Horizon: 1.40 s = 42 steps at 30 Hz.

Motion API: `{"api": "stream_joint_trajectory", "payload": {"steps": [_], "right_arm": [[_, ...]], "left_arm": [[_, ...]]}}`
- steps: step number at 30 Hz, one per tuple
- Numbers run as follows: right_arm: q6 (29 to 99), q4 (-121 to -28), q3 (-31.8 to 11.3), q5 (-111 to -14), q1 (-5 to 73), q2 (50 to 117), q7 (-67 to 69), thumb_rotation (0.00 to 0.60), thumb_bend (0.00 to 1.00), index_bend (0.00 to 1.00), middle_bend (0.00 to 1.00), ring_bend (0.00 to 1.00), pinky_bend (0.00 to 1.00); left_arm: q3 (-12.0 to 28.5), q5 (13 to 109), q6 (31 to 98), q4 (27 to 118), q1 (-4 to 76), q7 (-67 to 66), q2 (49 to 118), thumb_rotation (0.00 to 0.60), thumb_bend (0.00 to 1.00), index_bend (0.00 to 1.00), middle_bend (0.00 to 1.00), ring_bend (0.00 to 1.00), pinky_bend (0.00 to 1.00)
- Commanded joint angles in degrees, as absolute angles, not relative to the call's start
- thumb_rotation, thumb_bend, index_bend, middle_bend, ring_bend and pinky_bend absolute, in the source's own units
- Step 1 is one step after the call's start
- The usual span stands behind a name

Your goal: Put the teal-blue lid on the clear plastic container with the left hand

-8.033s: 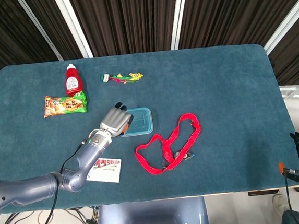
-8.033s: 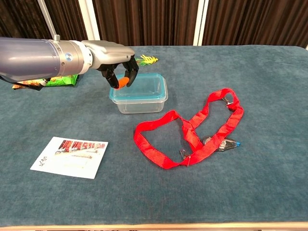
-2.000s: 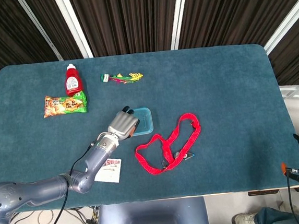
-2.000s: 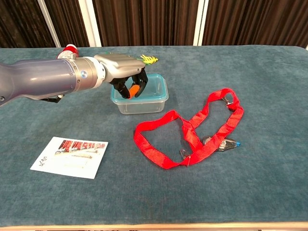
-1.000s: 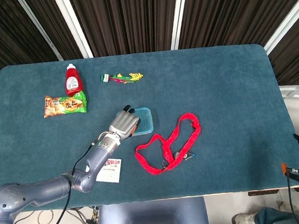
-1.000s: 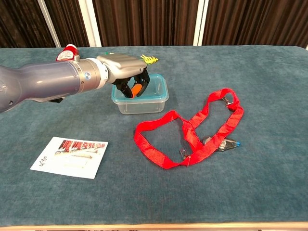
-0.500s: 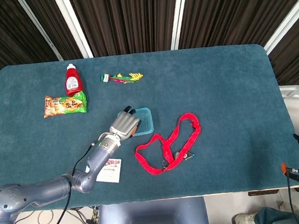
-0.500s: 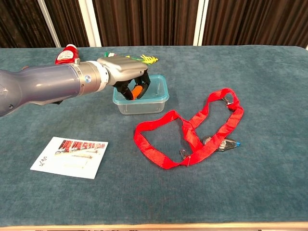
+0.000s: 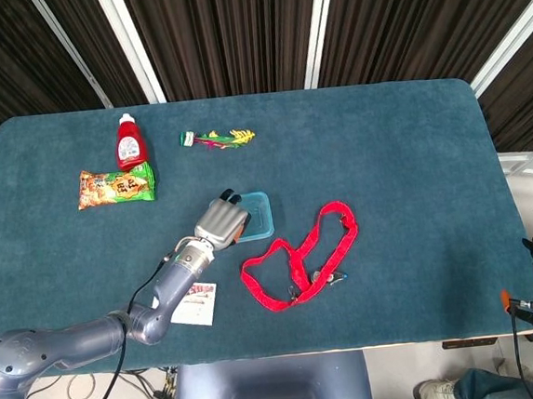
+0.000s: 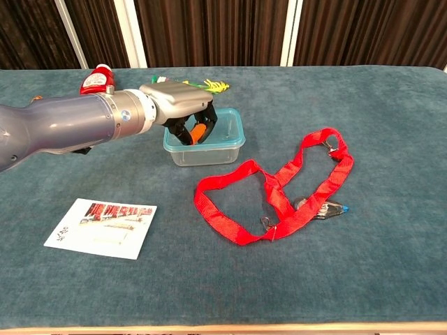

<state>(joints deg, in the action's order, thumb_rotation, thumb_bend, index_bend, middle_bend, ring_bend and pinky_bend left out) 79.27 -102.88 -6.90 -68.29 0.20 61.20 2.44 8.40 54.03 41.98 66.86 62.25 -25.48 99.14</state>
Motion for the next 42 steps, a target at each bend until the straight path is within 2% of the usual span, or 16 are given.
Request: {"api": "stream_joint_trajectory", "payload": {"steps": [1,15,27,35,42], "right_arm": [[79.22,-102.86,-6.87,-68.30,0.22,61.21,2.41,0.600,0.39,0.08,0.04,0.02,0.00],[79.33,-102.82,-6.91,-68.24,0.20,61.28,2.30,0.600,0.39,0.08,0.04,0.02,0.00],[79.35,-102.82,-7.06,-67.91,0.18,61.25,2.35,0.600,0.39,0.08,0.04,0.02,0.00],[79.17,-102.79,-7.05,-67.84,0.20,61.18,2.51,0.600,0.39,0.08,0.04,0.02,0.00],[79.17,-102.82,-7.11,-67.52,0.19,61.26,2.31,0.600,0.39,0.08,0.04,0.02,0.00]], "left_arm": [[8.86,54.35,42.60,68.07,62.36,-25.92,98.35,0.600,0.57,0.62,0.52,0.20,0.13],[12.65,56.75,45.57,73.53,64.59,-27.25,95.86,0.600,0.57,0.62,0.52,0.20,0.13],[13.63,49.58,43.04,69.51,68.30,-32.91,99.93,0.600,0.57,0.63,0.53,0.20,0.13],[11.99,49.40,42.37,67.90,68.37,-33.09,100.88,0.600,0.56,0.63,0.53,0.20,0.13],[12.76,48.57,41.66,64.47,69.03,-31.88,102.90,0.600,0.57,0.63,0.53,0.20,0.13]]}}
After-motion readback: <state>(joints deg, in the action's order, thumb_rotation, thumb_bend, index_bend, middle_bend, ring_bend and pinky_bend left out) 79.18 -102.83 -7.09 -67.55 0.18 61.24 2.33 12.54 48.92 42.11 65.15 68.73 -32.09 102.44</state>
